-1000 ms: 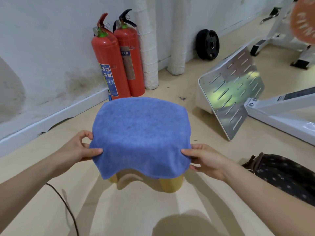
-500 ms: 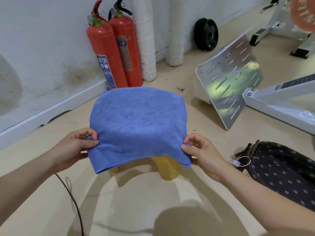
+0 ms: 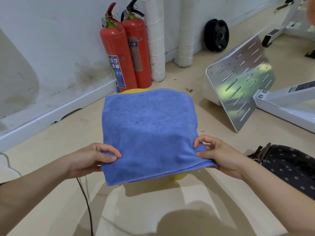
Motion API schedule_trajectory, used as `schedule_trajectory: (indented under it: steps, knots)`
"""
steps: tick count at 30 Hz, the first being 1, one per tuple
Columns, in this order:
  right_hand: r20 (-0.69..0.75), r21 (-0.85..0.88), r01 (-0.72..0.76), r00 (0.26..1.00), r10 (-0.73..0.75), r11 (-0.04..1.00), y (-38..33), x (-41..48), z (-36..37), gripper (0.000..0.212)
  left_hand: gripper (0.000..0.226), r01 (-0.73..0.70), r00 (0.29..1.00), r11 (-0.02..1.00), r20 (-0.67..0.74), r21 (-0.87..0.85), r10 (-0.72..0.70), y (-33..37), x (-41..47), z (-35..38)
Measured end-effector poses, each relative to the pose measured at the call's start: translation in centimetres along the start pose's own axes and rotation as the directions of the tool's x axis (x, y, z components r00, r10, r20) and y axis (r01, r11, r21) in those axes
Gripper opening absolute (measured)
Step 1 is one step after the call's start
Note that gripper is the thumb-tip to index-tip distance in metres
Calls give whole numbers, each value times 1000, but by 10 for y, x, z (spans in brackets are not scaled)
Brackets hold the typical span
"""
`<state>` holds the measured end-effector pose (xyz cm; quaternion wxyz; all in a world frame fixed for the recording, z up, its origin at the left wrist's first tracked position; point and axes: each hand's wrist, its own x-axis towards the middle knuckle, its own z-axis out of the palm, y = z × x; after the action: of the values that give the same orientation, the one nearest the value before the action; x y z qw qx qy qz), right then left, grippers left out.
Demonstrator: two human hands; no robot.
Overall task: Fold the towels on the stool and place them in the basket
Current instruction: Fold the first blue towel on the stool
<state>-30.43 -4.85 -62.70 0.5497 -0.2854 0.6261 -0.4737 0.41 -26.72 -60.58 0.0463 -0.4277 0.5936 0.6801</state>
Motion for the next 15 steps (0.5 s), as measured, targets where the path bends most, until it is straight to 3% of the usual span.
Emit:
schedule_trajectory:
  steps: [5,9,13,15]
  knots:
    - [-9,-102,-48,999,47,994,-3,-7,-11,21,62,-25,999,980,26,-197,31,1,-5,-1]
    - [11,-103,-67,998,68,992,-8,-15,-13,20,48,-77,997,971,-32,-225,71,18,-12,8]
    - [-66,-227,33,997,-49,973,-38,-23,-9,23,60,-152,988,956,-26,-252,151,45,-22,17]
    - [-143,-204,130,976,-161,970,-61,-24,-2,23,56,-185,982,953,-8,-238,189,64,-29,25]
